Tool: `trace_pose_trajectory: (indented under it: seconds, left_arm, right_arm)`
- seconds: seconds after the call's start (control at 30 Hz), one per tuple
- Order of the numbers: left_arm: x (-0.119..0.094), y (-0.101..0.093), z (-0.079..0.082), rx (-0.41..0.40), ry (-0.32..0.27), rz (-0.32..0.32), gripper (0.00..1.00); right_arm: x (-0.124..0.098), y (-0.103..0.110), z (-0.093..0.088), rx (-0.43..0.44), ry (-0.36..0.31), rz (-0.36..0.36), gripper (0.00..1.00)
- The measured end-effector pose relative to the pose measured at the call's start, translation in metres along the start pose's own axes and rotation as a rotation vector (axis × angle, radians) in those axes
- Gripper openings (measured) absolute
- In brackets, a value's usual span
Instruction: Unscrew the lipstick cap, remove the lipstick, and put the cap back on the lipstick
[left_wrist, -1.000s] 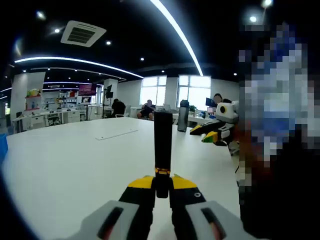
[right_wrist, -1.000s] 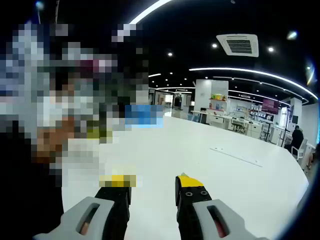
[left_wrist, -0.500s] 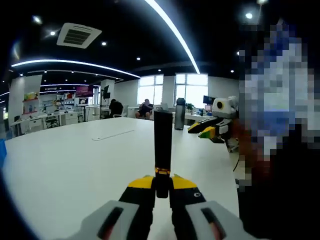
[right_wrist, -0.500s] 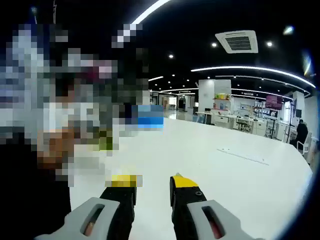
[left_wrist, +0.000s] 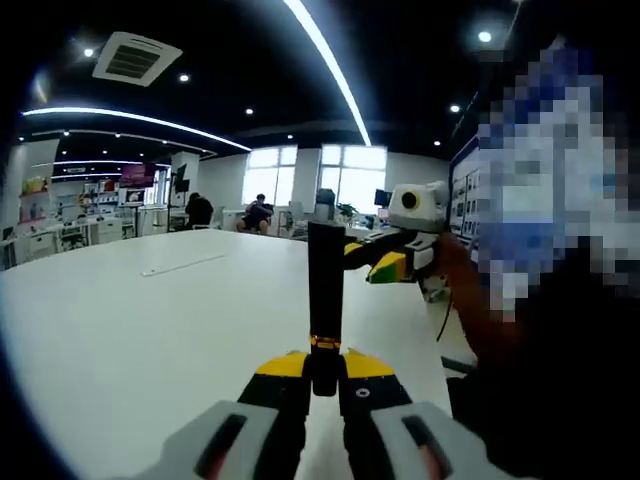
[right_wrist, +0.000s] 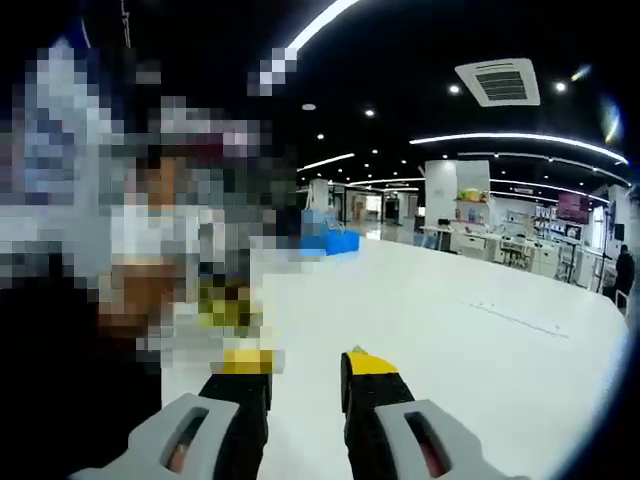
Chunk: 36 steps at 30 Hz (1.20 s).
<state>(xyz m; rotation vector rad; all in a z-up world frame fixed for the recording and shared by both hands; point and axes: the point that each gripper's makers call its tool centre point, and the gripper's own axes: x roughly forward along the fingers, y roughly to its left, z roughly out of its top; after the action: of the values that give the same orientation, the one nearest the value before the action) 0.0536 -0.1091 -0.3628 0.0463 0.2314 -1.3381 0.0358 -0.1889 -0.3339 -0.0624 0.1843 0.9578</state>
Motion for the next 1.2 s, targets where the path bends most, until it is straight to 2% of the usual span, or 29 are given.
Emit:
trace_pose_trajectory:
  seconds: [0.1, 0.17, 0.4, 0.77, 0.97, 1.2]
  left_arm:
    - [0.005, -0.008, -0.005, 0.012, 0.016, -0.026, 0.13]
    - [0.007, -0.014, -0.007, 0.023, 0.023, -0.049, 0.13]
    - [0.011, -0.029, -0.01, 0.02, 0.022, -0.1, 0.13]
    - [0.01, -0.032, -0.021, -0.003, 0.037, -0.115, 0.13]
    - [0.011, -0.041, -0.019, -0.011, 0.024, -0.146, 0.13]
    - [0.014, -0.046, -0.019, 0.008, 0.031, -0.161, 0.13]
  right_arm:
    - [0.002, 0.004, 0.004, 0.013, -0.024, 0.023, 0.21]
    - [0.006, 0.014, 0.007, 0.021, -0.049, 0.071, 0.21]
    - [0.015, 0.035, 0.011, 0.041, -0.067, 0.162, 0.21]
    - [0.017, 0.039, 0.007, 0.031, -0.038, 0.187, 0.2]
    - [0.02, 0.045, 0.005, 0.024, -0.021, 0.211, 0.2]
    - [0.021, 0.057, 0.009, 0.021, -0.039, 0.255, 0.21]
